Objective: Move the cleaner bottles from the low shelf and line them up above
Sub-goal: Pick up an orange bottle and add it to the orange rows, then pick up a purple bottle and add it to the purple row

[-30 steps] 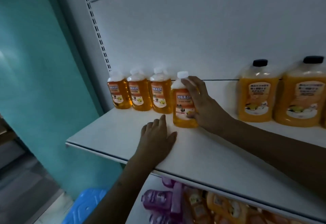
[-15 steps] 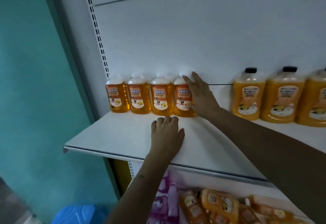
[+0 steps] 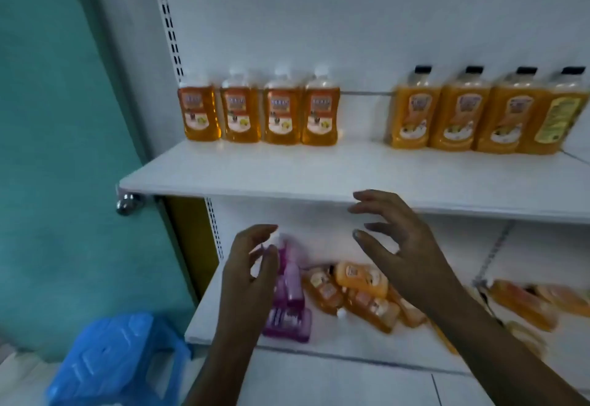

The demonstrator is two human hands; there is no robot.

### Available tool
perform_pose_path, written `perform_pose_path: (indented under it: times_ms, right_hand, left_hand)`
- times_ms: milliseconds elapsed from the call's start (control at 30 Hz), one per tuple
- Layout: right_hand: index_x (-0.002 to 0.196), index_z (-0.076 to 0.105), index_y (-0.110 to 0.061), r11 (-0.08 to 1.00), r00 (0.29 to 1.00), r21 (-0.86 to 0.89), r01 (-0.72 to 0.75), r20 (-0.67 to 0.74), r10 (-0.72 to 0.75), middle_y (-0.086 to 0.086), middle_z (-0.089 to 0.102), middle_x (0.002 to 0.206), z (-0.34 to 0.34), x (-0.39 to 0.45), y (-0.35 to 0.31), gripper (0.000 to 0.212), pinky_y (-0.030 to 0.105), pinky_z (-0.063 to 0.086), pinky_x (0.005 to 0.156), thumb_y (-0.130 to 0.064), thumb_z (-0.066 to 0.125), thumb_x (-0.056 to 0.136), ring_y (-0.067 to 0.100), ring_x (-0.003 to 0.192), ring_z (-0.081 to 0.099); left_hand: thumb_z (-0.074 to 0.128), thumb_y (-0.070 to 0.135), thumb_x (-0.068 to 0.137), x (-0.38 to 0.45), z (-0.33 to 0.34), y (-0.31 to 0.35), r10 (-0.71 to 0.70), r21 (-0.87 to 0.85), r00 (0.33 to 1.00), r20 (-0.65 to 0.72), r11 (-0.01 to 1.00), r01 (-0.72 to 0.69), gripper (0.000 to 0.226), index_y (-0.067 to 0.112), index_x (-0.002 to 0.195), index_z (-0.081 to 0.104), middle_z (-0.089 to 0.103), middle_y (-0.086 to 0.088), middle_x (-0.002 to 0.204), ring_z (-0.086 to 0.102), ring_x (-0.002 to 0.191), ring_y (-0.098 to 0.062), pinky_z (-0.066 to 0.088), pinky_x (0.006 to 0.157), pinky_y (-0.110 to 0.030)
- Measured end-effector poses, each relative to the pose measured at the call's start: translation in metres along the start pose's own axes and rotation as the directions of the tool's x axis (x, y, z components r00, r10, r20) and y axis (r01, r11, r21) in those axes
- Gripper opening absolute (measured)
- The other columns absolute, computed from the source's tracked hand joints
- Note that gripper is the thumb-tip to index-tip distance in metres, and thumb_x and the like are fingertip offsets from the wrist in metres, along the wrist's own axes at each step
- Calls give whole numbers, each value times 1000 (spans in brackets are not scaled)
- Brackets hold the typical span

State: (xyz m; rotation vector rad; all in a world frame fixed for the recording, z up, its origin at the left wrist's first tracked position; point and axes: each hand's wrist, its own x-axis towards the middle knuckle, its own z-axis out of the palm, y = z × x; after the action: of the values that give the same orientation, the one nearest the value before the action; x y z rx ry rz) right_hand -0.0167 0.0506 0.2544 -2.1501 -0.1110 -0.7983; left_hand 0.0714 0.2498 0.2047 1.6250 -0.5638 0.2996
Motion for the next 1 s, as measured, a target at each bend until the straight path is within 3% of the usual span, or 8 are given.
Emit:
perform_pose_path:
  times_ms: [233,367,500,633,800,867,933,1000]
  right_hand:
    - [111,65,-30,931,931,59,-360,81,355,-21,54,124,49,-125,51,28,30,53,91,-13,67,88,4,118,54]
    - [112,61,-36,881,867,14,-473,186,462,-27,53,123,86,-152,77,36,21,51,89,-11,69,87,-2,114,53]
    - [114,58,-37,840,795,-46,-540,301,527,-25,51,125,128,-150,122,39,20,46,94,-13,70,86,-7,116,49]
    - [121,54,-28,783,705,-99,-615,376,601,-12,51,126,181,-129,185,49,29,43,100,-13,76,80,3,117,49]
    - [136,43,-34,826,648,-288,-484,516,560,2,45,140,247,-99,269,76,43,48,102,-24,83,72,21,129,43]
    - [141,41,-30,839,625,-353,-414,560,544,9,33,149,260,-95,279,78,39,41,109,-15,80,75,26,136,35]
    - [141,39,-29,849,665,-403,-341,534,521,9,26,151,267,-95,289,77,37,40,108,-13,78,77,26,138,29]
    - [139,40,-30,847,682,-444,-293,524,511,9,27,148,270,-95,301,76,38,43,106,-17,79,76,29,135,31]
  left_hand:
    - [57,-2,91,-109,-46,-91,-295,145,955,11,946,291,43,38,107,55,61,4,114,59,107,-12,50,91,-34]
    - [60,2,90,-142,-53,-137,-441,197,896,39,883,426,41,38,110,56,61,0,115,60,107,-19,51,93,-47]
    - [62,8,90,-150,-39,-175,-535,236,843,64,828,508,38,35,116,52,55,2,120,57,107,-13,52,91,-38]
    - [64,20,91,-132,-11,-222,-723,268,684,95,681,682,43,15,131,49,51,-5,129,54,113,-19,48,91,-33]
    - [68,23,89,-87,33,-294,-914,-9,401,60,401,916,62,4,139,36,51,-12,129,54,115,-29,50,92,-39]
    - [68,20,88,-72,50,-317,-951,-184,306,42,294,938,52,3,129,42,57,-11,111,61,93,-23,52,68,-28]
    - [69,18,87,-64,62,-336,-967,-289,254,-4,244,926,31,0,108,56,61,-11,87,57,64,-15,45,48,-21]
    - [72,23,85,-58,71,-351,-977,-334,207,-51,212,918,26,-1,92,63,60,-10,74,53,55,-16,43,47,-23]
